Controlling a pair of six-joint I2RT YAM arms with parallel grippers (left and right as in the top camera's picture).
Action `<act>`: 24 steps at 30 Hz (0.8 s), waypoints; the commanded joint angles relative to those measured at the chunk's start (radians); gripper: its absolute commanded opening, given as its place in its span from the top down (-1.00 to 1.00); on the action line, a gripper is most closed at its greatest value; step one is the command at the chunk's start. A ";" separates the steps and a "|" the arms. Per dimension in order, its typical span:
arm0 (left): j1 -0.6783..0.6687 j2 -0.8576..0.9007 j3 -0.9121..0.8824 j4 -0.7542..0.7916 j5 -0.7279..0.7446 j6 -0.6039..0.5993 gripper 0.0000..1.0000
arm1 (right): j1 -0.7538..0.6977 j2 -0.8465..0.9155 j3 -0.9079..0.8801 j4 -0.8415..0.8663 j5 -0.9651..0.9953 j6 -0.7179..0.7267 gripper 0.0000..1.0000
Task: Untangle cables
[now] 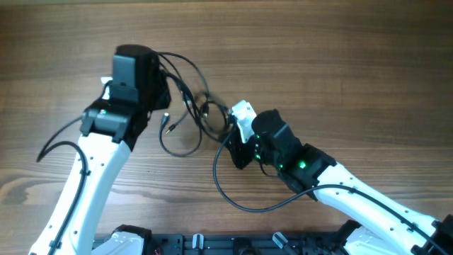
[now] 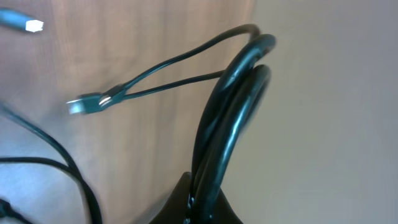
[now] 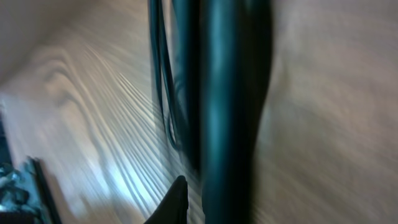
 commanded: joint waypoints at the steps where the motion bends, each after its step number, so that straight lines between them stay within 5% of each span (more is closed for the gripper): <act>1: 0.034 -0.029 0.026 0.021 -0.080 0.092 0.92 | 0.012 0.011 -0.024 -0.024 0.127 0.094 0.77; 11: 0.033 -0.104 0.026 0.021 -0.079 0.364 0.92 | 0.012 0.011 -0.024 -0.039 0.182 0.145 0.61; 13: 0.033 -0.117 0.026 0.012 -0.073 0.422 0.92 | 0.012 0.011 -0.024 -0.039 0.182 0.146 0.41; 15: 0.033 -0.121 0.026 0.008 -0.039 0.488 0.92 | 0.012 0.011 -0.024 -0.035 0.182 0.146 -0.10; 19: 0.033 -0.121 0.026 0.009 -0.001 0.609 0.92 | 0.012 0.011 -0.024 -0.018 0.182 0.145 -0.68; 24: 0.033 -0.121 0.026 0.006 0.067 0.861 0.92 | 0.012 0.011 -0.024 0.040 0.182 0.145 -0.89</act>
